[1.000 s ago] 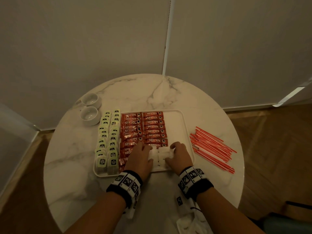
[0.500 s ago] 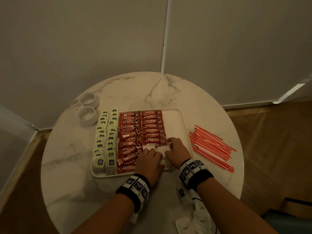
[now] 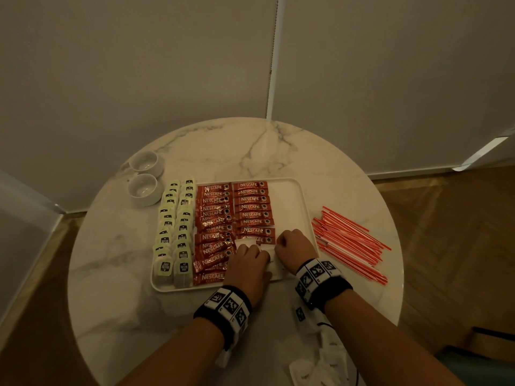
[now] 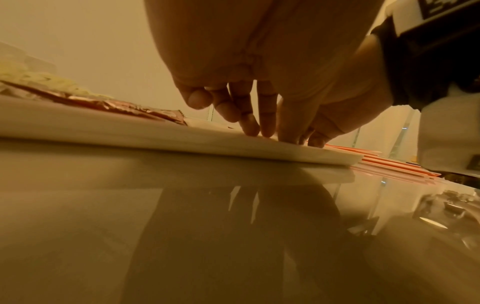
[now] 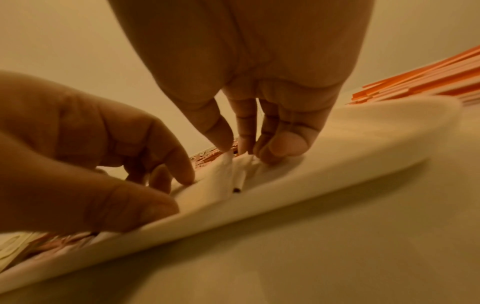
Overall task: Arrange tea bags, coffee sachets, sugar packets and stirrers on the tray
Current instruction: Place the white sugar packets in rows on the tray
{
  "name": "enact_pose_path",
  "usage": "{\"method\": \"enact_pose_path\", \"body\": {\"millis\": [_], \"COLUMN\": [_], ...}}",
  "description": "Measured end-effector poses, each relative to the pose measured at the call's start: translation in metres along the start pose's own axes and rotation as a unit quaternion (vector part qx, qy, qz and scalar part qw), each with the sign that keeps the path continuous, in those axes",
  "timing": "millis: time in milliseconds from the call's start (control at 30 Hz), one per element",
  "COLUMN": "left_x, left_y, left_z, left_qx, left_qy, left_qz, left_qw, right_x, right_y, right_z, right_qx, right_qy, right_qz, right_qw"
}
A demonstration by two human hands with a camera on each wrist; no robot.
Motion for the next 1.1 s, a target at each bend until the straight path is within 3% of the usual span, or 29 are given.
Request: {"method": "enact_pose_path", "body": {"millis": [167, 433, 733, 1100], "left_x": [-0.002, -0.003, -0.002, -0.003], "left_y": [0.001, 0.002, 0.002, 0.001], "left_z": [-0.001, -0.001, 0.0, 0.0], "left_qx": [-0.004, -0.004, -0.011, -0.021], "left_qy": [0.001, -0.003, -0.002, -0.003], "left_qz": [0.01, 0.016, 0.017, 0.025], "left_qw": [1.0, 1.0, 1.0, 0.999], "right_x": [-0.003, -0.014, -0.019, -0.007], "right_y": [0.003, 0.014, 0.018, 0.017], "right_z": [0.006, 0.01, 0.014, 0.002], "right_qx": [-0.005, -0.026, -0.014, -0.036], "right_qy": [-0.034, -0.019, 0.007, -0.022], "right_qz": [0.01, 0.044, 0.028, 0.043], "right_qw": [0.999, 0.998, 0.999, 0.998]}}
Point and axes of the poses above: each hand's wrist, its own x-axis away from the middle knuckle, its own y-axis out of the back of the hand, z = x × y, the point moved 1 cm from there along -x, towards the middle knuckle, and after that the axes turned 10 degrees about z, right-handed, at the moved point
